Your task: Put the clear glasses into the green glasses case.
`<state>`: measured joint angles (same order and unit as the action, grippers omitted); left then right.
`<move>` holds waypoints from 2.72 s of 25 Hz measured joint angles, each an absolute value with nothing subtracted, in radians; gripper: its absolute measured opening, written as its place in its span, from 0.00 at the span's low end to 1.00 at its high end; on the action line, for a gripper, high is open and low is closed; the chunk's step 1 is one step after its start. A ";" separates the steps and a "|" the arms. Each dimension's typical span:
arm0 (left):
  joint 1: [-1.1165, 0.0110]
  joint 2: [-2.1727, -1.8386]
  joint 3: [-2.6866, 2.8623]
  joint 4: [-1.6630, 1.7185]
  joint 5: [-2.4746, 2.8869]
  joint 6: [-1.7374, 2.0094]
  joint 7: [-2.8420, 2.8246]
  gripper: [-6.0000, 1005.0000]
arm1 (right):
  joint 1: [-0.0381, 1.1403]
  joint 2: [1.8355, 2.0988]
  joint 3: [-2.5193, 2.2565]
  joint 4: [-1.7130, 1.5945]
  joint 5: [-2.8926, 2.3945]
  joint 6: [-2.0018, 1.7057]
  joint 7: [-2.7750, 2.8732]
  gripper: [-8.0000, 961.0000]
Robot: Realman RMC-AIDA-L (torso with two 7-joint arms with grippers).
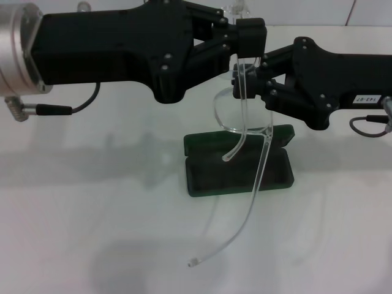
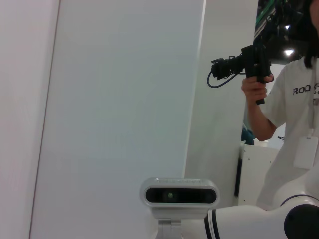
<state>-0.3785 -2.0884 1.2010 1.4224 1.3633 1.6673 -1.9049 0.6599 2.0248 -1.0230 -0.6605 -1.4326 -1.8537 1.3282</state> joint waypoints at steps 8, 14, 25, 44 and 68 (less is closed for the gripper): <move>-0.379 -2.091 1.201 1.419 1.359 1.671 -1.905 0.05 | 0.661 2.025 -1.036 -0.660 -1.409 -1.865 1.326 0.11; -0.379 -2.093 1.202 1.399 1.347 1.672 -1.892 0.05 | 0.660 2.025 -1.041 -0.659 -1.403 -1.873 1.321 0.11; -0.380 -2.092 1.213 1.379 1.340 1.672 -1.881 0.04 | 0.649 2.024 -1.042 -0.646 -1.383 -1.874 1.307 0.10; -0.376 -2.091 1.226 1.379 1.321 1.675 -1.877 0.04 | 0.648 2.021 -1.044 -0.622 -1.368 -1.870 1.286 0.10; -0.318 -2.083 1.161 1.499 1.306 1.715 -1.891 0.04 | 0.597 2.014 -0.923 -0.636 -1.368 -1.833 1.250 0.09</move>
<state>-0.3177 -2.0833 1.1612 1.4990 1.3061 1.7152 -1.8915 0.5968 2.0137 -0.9228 -0.6357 -1.3677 -1.8334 1.2496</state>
